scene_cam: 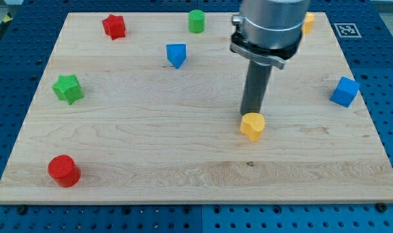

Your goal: Push the yellow heart to the bottom center of the board

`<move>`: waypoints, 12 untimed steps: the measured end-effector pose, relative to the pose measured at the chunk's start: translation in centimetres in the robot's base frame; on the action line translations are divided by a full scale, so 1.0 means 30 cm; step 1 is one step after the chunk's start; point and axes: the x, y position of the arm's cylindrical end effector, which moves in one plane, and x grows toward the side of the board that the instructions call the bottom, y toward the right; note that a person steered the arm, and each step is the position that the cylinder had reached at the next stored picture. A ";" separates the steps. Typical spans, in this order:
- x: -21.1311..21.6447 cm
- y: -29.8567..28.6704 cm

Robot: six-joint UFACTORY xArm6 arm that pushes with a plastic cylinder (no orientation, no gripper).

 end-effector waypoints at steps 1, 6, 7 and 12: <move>0.119 0.001; 0.215 0.049; 0.207 -0.017; 0.228 -0.082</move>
